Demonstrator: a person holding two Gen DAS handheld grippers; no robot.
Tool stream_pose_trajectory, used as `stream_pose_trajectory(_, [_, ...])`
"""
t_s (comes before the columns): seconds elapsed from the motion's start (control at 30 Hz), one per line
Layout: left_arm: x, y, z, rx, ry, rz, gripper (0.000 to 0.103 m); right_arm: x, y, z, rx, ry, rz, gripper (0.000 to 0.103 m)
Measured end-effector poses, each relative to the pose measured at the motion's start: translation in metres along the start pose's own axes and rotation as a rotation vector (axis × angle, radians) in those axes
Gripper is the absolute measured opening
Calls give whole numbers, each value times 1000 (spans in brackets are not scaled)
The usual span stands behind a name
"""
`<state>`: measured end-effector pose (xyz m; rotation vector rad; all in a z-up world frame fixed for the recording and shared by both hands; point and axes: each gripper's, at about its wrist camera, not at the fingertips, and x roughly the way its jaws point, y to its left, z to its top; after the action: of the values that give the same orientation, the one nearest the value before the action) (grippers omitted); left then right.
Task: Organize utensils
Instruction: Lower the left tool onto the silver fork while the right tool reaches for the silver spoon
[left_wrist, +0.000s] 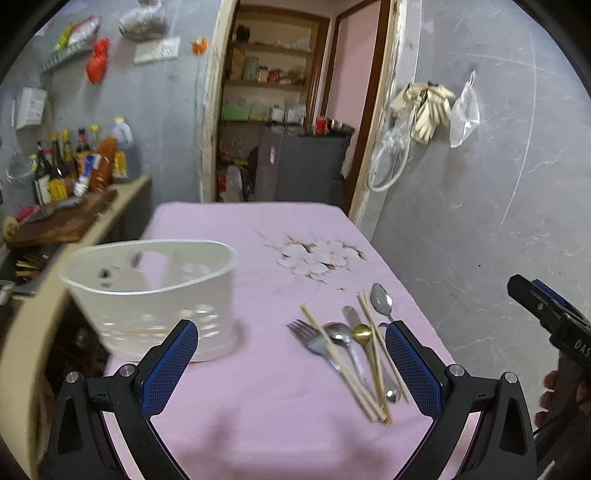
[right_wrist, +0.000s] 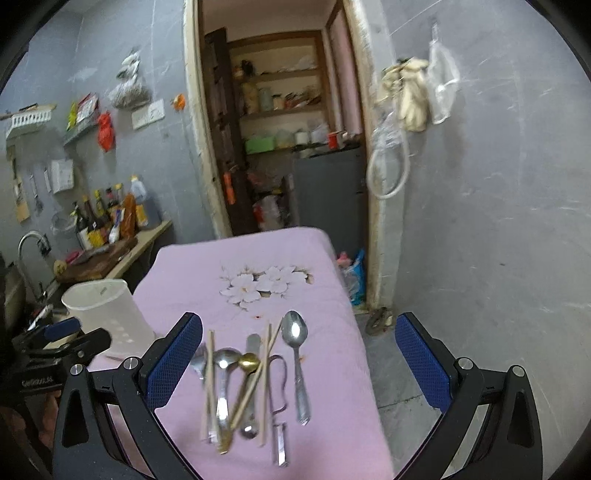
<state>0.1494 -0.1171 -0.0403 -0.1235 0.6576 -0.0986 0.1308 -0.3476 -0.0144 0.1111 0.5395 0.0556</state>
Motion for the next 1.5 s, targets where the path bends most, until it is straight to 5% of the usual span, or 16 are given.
stream_pose_trajectory(0.13, [39, -12, 1, -44, 58, 14, 101, 54, -17, 0, -45, 97, 81, 102])
stream_pose_trajectory(0.43, [107, -15, -16, -129, 192, 81, 78, 160, -28, -19, -135, 243, 227, 99])
stream_pose_trajectory(0.7, [141, -1, -23, -217, 300, 29, 52, 225, -35, -32, -104, 353, 347, 48])
stream_pose_trajectory(0.87, [150, 5, -28, -288, 311, 6, 48, 236, -27, -34, -142, 354, 426, 43])
stream_pose_trajectory(1.1, [154, 11, -25, -343, 328, -66, 30, 247, -14, -33, -226, 401, 542, 22])
stream_pose_trajectory(1.23, [158, 21, -24, -439, 359, -118, 28, 252, -17, -29, -217, 439, 574, 11])
stream_pose_trajectory(1.5, [156, 21, -20, -494, 381, -171, 26, 250, -18, -31, -216, 485, 591, 6])
